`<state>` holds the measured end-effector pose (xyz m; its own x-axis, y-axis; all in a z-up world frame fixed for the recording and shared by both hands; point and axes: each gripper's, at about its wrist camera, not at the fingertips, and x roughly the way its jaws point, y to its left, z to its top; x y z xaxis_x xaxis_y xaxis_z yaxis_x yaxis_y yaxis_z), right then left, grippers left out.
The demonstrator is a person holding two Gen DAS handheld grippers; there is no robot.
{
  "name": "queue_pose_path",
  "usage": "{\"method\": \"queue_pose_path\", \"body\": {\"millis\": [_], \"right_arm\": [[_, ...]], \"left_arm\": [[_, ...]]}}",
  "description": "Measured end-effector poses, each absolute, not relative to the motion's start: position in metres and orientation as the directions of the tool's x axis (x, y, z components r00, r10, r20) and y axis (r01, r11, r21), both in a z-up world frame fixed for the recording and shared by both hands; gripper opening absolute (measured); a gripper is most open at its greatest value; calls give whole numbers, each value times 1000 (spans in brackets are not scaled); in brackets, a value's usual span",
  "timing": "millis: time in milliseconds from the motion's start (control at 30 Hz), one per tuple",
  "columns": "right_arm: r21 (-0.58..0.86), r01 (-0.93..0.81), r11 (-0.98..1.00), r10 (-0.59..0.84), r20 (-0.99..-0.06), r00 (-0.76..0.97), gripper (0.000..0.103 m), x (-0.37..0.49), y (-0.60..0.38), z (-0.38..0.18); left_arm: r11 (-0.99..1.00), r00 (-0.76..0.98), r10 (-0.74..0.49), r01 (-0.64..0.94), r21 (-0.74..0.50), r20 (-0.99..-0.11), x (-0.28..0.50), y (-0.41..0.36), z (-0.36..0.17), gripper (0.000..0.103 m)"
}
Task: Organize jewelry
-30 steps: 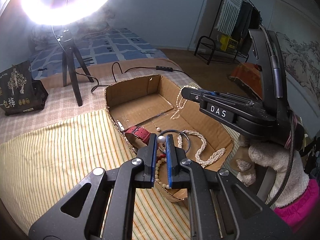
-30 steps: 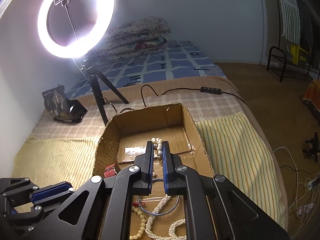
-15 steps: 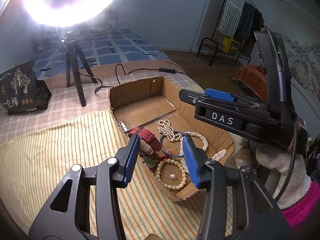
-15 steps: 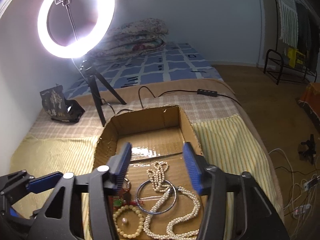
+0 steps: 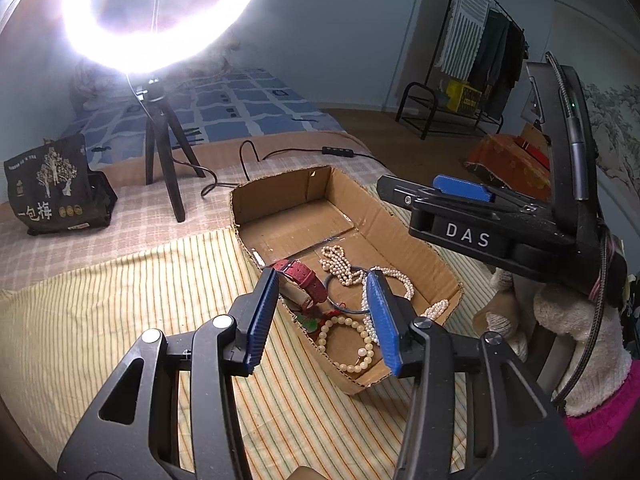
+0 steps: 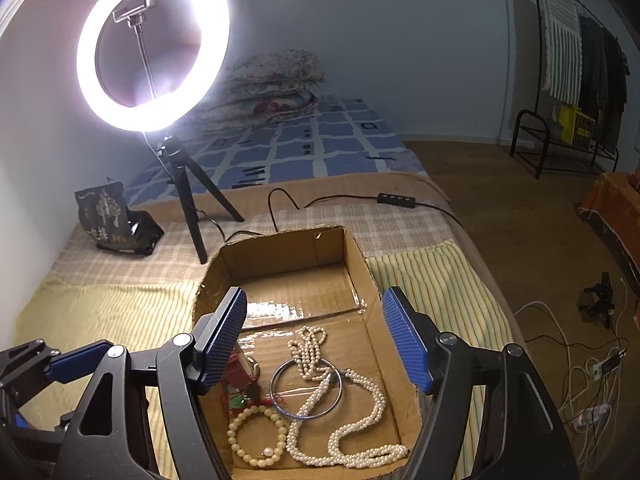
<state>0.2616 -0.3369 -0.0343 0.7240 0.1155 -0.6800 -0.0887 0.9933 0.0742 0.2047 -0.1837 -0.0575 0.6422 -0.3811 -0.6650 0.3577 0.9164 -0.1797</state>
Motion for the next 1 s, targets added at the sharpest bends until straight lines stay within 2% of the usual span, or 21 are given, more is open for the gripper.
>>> {"method": "queue_pose_path", "body": {"millis": [533, 633, 767, 900, 1000], "right_arm": [[28, -101, 994, 96, -635, 767, 71, 226, -323, 5], [14, -95, 995, 83, -625, 776, 81, 217, -321, 13], [-8, -99, 995, 73, -609, 790, 82, 203, -315, 23], [-21, -91, 996, 61, -594, 802, 82, 189, -311, 33], [-36, -84, 996, 48, -581, 813, 82, 179, -308, 38]], "left_arm": [[929, 704, -348, 350, -123, -619, 168, -162, -21, 47], [932, 725, -338, 347, -106, -599, 158, -157, -12, 62], [936, 752, -325, 342, -81, -573, 144, -149, 1, 65], [942, 767, -314, 327, -81, -559, 135, -139, 8, 79], [946, 774, -305, 312, -84, -555, 129, -131, 10, 83]]}}
